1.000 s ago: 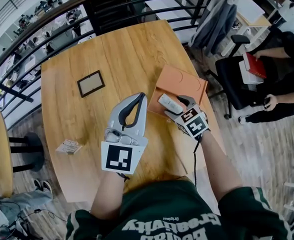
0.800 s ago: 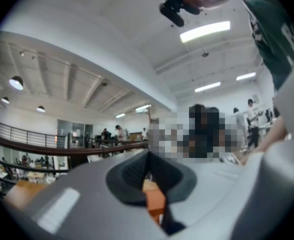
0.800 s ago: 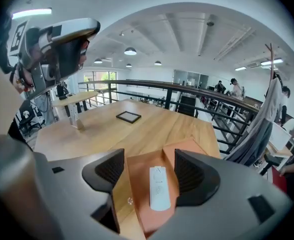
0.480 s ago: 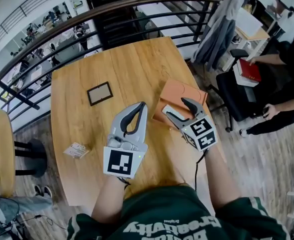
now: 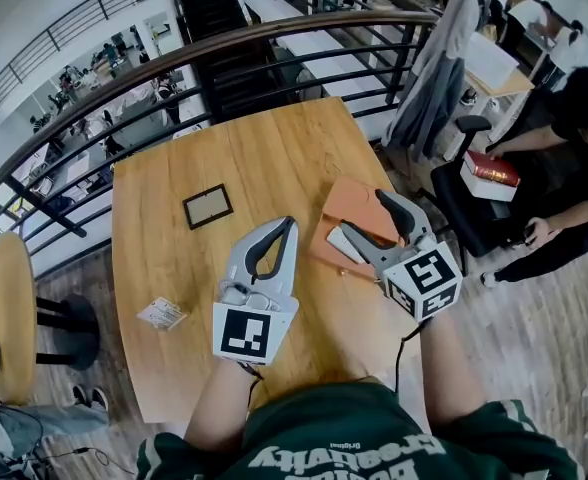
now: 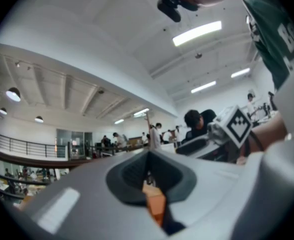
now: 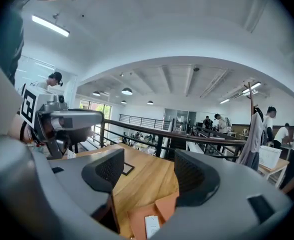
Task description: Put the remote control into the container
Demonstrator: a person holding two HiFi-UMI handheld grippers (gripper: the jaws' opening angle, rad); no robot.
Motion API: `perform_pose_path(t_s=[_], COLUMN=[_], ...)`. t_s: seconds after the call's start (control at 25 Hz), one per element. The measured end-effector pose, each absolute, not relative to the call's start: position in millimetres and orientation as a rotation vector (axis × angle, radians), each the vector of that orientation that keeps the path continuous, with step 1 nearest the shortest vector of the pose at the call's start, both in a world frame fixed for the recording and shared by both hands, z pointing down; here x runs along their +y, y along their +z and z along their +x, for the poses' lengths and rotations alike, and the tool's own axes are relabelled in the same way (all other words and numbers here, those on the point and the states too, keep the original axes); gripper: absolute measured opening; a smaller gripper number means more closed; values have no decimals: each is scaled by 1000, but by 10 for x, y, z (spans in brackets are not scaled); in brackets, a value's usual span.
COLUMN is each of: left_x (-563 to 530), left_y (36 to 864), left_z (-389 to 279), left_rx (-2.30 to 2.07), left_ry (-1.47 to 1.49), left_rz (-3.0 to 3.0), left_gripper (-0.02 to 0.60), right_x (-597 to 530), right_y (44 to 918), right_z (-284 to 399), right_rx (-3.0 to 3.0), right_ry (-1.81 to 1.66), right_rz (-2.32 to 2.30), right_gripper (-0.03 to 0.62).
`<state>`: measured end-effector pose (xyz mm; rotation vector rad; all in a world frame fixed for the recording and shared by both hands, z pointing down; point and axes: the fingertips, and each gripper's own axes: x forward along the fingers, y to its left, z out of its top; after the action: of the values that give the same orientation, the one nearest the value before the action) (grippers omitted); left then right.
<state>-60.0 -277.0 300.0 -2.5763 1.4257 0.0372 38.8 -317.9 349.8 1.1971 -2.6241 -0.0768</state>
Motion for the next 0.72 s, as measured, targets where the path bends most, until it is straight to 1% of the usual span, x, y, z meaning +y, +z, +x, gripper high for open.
perform_pose_path(t_s=[0.24,0.48,0.56,0.64,0.72], left_x=[-2666,-2575,-2559,-2540,-2512], left_y=[2805,2763,2769,2778,2798], left_z=[-580,-554,-594,-633,-667], left_rx=[1389,1350,1354,1365,1379], left_ry=[67,43,35,36,34], left_rz=[-2572,-2559,-2556,-2552,-2548], left_gripper=[-2,0,0,0,0], right_x=[-2986,-2759,-2713,-2678,-2644], right_y=[3050,2789,2715,2664,2667], right_z=[433,406,381,358,303], right_rx=[-2697,-2769,-2779,-2787,-2792], right_ry=[-183,-303,-353,-391,-412], right_rz=[1262,1297,1326,1351,1340], right_gripper=[295,291,247,170,127])
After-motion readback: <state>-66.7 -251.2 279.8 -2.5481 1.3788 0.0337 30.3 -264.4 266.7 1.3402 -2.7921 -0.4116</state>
